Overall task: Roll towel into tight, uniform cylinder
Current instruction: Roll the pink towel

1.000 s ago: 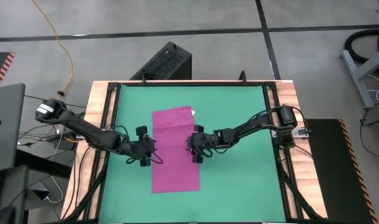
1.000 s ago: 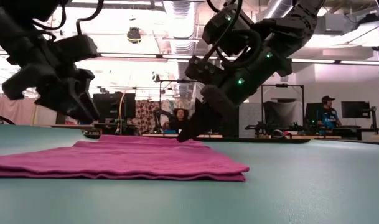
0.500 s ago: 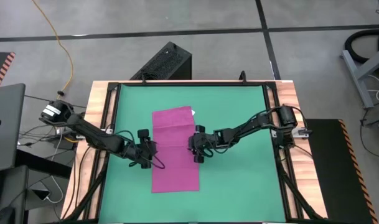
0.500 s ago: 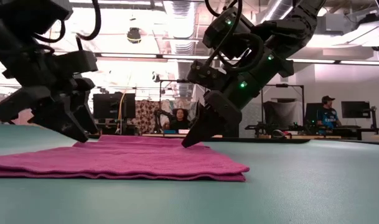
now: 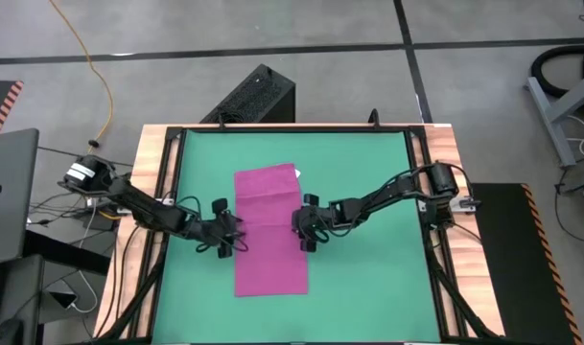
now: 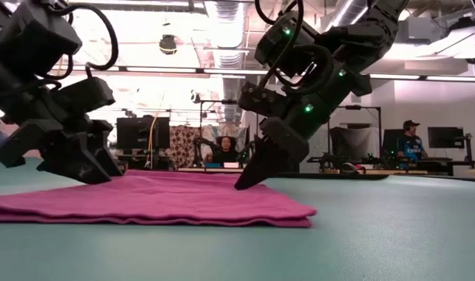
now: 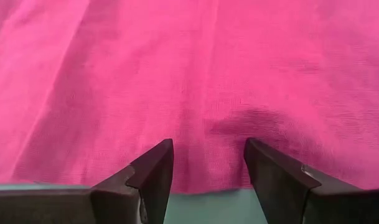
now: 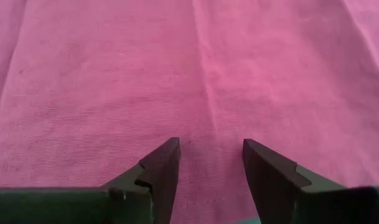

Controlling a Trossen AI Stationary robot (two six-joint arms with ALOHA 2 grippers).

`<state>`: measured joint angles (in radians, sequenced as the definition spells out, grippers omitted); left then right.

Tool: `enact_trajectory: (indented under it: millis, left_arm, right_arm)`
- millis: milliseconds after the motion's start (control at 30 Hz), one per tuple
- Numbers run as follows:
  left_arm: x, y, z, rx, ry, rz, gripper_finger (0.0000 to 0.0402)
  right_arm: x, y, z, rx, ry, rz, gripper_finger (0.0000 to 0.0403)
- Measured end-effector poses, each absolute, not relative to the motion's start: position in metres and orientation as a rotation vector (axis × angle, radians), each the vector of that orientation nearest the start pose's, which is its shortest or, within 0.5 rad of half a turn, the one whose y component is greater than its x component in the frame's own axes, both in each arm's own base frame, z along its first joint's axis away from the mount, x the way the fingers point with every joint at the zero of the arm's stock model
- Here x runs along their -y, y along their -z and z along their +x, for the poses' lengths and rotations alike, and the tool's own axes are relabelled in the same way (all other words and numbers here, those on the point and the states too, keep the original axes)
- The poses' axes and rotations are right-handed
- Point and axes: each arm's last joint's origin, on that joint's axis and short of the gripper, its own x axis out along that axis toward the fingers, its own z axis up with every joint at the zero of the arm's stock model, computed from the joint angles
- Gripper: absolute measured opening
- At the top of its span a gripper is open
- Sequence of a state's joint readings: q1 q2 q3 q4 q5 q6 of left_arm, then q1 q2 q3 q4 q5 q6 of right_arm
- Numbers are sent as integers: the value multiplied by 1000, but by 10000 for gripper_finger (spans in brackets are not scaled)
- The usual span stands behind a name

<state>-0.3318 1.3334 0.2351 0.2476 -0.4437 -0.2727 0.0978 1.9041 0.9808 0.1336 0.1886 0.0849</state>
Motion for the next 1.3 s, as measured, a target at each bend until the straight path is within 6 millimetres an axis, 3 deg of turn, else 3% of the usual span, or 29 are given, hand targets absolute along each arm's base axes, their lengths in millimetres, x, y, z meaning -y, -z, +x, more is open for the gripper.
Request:
enact_trajectory:
  millis: [267, 433, 567, 933, 1067, 1300]
  left_arm:
    - [49, -97, 177, -782, -194, 52, 193]
    - [49, -96, 176, -803, -196, 4, 185]
    - [48, -94, 174, -830, -204, -32, 155]
    - [49, -94, 174, -840, -198, -67, 33]
    - [51, -97, 178, -845, -177, -82, 6]
    - [56, -112, 192, -904, -171, -57, 1]
  right_arm:
    - [-26, -120, 368, -805, 149, 8, 194]
    - [-25, -107, 370, -829, 158, 17, 154]
    - [-25, -97, 372, -837, 159, 18, 118]
    - [-26, -99, 372, -817, 206, 34, 16]
    - [-30, -99, 371, -807, 249, 10, 15]
    - [-37, -120, 367, -763, 287, -45, 10]
